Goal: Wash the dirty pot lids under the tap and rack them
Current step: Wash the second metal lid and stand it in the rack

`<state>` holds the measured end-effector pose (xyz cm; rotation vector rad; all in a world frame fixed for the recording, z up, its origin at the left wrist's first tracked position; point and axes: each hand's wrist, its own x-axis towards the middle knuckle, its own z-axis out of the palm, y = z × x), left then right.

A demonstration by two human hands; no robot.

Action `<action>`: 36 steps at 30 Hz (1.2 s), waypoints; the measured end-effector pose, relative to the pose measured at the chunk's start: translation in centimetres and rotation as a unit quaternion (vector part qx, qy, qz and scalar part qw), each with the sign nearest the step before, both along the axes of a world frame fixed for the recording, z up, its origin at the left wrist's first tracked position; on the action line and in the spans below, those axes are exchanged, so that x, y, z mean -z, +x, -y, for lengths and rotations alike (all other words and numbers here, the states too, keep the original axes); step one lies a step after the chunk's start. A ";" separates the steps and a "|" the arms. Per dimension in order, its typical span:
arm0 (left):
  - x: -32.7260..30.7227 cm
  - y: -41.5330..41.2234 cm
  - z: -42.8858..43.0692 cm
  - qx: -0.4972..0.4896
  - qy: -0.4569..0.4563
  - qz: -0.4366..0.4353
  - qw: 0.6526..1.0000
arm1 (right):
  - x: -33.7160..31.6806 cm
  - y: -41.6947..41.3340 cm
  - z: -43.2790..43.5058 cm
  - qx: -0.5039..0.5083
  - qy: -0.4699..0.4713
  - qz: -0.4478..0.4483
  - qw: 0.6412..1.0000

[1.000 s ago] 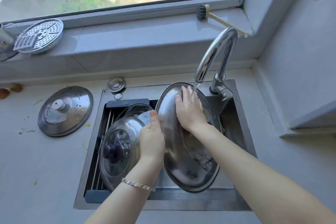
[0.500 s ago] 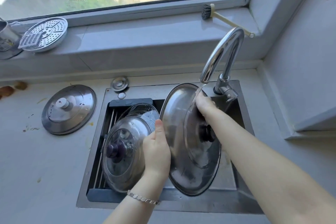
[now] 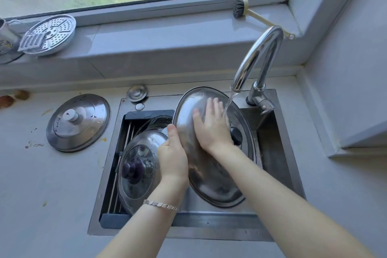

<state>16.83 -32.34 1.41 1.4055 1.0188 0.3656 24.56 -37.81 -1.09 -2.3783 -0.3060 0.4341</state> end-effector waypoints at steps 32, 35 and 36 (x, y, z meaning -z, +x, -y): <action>-3.2 0.9 0.1 -0.212 -0.079 0.066 0.972 | 1.1 -7.7 3.7 -0.040 0.024 0.046 0.998; -3.3 0.5 0.4 -0.211 -0.066 0.060 0.973 | 2.4 -4.9 4.4 0.084 0.056 -0.050 0.994; -3.4 0.2 0.5 -0.203 -0.059 0.058 0.976 | 2.8 -3.6 4.8 0.132 0.079 -0.083 0.985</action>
